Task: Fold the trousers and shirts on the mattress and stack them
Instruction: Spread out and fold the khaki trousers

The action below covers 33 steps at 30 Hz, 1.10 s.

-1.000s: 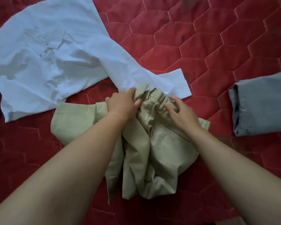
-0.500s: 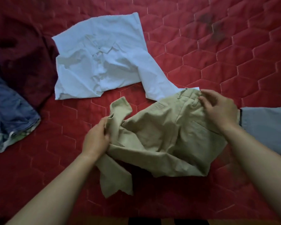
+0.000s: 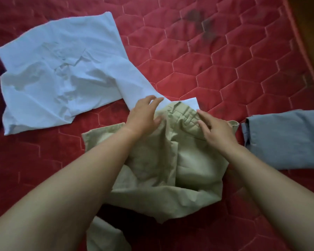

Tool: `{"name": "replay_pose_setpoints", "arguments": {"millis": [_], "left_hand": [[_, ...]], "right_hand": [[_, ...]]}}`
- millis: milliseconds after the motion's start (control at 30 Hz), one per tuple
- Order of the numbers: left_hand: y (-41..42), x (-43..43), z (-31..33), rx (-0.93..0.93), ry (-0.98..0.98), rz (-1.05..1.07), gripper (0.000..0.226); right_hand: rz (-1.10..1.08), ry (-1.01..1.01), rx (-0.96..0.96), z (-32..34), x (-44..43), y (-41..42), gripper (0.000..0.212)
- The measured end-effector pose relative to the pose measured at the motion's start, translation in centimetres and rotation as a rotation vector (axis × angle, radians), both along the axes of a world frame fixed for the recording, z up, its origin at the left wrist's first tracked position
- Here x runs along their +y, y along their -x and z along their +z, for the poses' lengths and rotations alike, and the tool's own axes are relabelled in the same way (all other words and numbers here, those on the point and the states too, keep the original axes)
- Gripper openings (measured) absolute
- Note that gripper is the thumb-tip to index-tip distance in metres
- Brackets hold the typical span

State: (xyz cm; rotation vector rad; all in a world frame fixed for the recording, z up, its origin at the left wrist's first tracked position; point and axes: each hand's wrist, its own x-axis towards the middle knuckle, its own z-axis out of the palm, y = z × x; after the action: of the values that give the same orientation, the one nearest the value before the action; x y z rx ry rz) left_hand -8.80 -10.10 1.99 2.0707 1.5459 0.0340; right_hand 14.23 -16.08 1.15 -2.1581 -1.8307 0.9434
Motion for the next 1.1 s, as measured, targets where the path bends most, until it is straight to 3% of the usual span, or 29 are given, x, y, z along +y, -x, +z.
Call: {"name": "replay_pose_setpoints", "arguments": {"millis": [100,167,200,267,333,467,633,833,900,1033,1100], "left_hand": [[-3.8,3.7,-0.8,-0.231,-0.07,-0.242,0.045],[-6.6,4.5,-1.2,-0.309,0.016,-0.346,0.041],[-7.6,4.4,-1.5,-0.281,0.091,-0.4,0.04],[-8.0,3.8,-2.5,-0.04,0.193,-0.544,0.034],[-6.5,3.4,-3.1,0.135,0.176,-0.619,0.033],[-3.2,3.7,-2.2,0.153,0.057,-0.594,0.045],[-0.9,3.6,1.7,0.033,-0.145,-0.447,0.059],[0.3,3.5,5.3,0.016,-0.427,-0.394,0.036],[0.0,3.7,5.4,0.005,-0.423,-0.373,0.031],[-1.1,2.1,4.2,0.021,-0.518,-0.443,0.039],[-1.0,0.7,4.5,-0.017,-0.5,-0.379,0.041]], "right_hand": [[0.008,-0.102,0.095,-0.3,-1.1,-0.8,0.037],[0.008,-0.145,0.14,-0.4,-2.1,-1.3,0.037],[0.005,-0.156,0.128,-0.6,-2.6,-1.6,0.038],[0.009,-0.136,0.007,-1.2,-3.5,-2.6,0.034],[0.053,-0.093,-0.147,-1.7,-3.8,-3.4,0.021],[0.022,-0.241,-0.236,-0.4,-2.3,-4.8,0.012],[-0.023,-0.384,-0.291,3.0,0.2,-6.4,0.015],[-0.065,-0.541,-0.307,5.1,3.3,-7.3,0.01],[-0.063,-0.493,-0.317,4.8,4.4,-6.8,0.012],[0.163,-0.173,-0.331,2.5,5.2,-5.5,0.032],[0.166,-0.167,-0.306,1.9,4.7,-5.7,0.027]]}}
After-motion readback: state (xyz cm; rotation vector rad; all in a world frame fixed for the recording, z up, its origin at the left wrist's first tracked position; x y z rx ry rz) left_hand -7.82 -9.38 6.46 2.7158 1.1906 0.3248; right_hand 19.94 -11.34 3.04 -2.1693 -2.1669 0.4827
